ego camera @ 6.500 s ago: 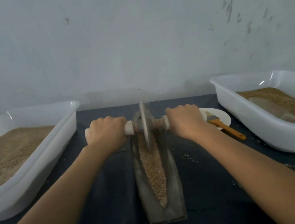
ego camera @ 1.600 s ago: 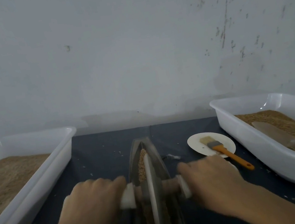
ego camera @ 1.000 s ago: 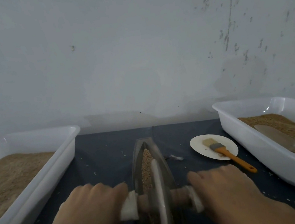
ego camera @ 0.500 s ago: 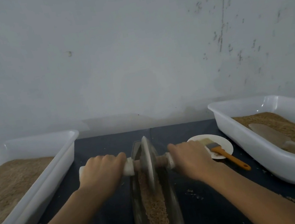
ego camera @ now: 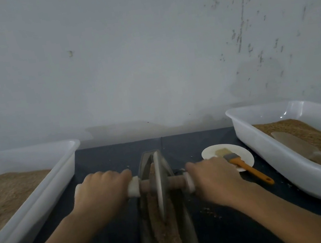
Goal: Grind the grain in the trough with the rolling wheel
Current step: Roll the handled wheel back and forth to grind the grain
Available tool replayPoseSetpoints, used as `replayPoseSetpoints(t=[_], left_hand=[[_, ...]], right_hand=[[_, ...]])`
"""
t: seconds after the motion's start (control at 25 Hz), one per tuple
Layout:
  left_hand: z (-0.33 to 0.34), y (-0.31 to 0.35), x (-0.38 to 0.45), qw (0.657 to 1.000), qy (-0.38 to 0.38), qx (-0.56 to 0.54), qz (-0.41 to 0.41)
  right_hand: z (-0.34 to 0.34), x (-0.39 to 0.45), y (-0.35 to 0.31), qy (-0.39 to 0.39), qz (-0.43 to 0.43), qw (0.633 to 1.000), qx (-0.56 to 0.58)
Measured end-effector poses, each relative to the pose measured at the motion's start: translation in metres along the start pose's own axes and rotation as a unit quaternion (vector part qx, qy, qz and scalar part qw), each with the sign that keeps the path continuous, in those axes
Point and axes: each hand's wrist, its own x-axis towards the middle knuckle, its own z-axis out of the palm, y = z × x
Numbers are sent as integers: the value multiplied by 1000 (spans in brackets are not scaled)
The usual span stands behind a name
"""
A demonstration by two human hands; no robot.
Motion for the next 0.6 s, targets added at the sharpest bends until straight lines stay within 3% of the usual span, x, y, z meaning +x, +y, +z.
replayPoseSetpoints(t=[0.12, 0.24, 0.48, 0.6], left_hand=[[10, -5, 31, 999, 19, 42, -21], [1, -1, 28, 999, 14, 42, -18], [-17, 3, -58, 994, -72, -84, 10], [-13, 4, -63, 999, 27, -35, 17]], right_hand=[[4, 41, 5, 29, 31, 998, -43], [3, 31, 2, 29, 48, 998, -16], [-21, -51, -16, -32, -65, 997, -32], [-21, -53, -18, 29, -59, 996, -55]])
